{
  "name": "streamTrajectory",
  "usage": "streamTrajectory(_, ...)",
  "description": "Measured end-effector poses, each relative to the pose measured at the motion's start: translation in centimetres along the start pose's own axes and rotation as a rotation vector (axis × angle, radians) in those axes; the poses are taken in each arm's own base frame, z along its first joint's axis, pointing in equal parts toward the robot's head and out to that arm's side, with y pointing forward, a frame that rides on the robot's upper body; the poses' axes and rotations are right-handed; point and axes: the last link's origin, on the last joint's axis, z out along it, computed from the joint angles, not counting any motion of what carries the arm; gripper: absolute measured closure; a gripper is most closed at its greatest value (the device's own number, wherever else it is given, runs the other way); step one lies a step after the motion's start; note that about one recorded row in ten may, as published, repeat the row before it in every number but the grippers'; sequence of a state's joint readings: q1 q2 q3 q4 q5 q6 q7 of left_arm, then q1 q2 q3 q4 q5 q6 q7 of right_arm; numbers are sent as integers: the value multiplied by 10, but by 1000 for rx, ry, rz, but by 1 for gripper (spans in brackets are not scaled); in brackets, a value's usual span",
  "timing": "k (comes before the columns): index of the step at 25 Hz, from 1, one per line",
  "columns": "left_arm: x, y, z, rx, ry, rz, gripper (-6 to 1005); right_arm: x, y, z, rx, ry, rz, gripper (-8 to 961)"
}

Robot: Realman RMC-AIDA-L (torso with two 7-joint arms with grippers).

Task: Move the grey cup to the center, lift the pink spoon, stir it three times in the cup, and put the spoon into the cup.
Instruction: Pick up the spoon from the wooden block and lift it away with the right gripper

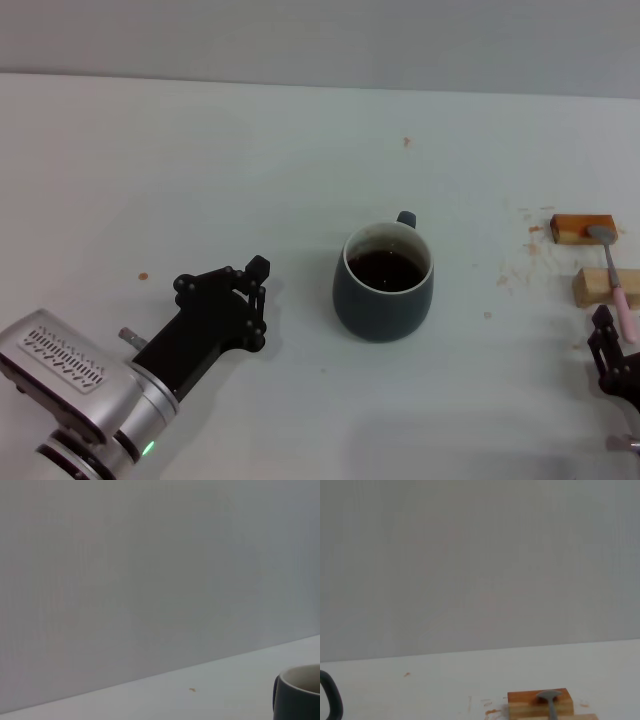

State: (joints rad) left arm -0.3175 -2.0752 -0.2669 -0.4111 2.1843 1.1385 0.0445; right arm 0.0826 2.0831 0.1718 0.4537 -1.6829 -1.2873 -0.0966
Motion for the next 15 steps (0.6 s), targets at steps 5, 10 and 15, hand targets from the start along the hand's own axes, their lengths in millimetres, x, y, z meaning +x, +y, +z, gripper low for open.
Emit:
streamTrajectory(5, 0, -1, 0, 1, 0, 2, 1001, 0, 0, 0, 5, 1, 5, 553)
streamTrajectory(10, -1, -2, -1, 3, 0, 5, 1001, 0, -1, -1, 12, 2, 6, 576)
streamTrajectory(15, -1, -2, -1, 3, -4, 5, 1001, 1, -2, -1, 15, 2, -2, 819)
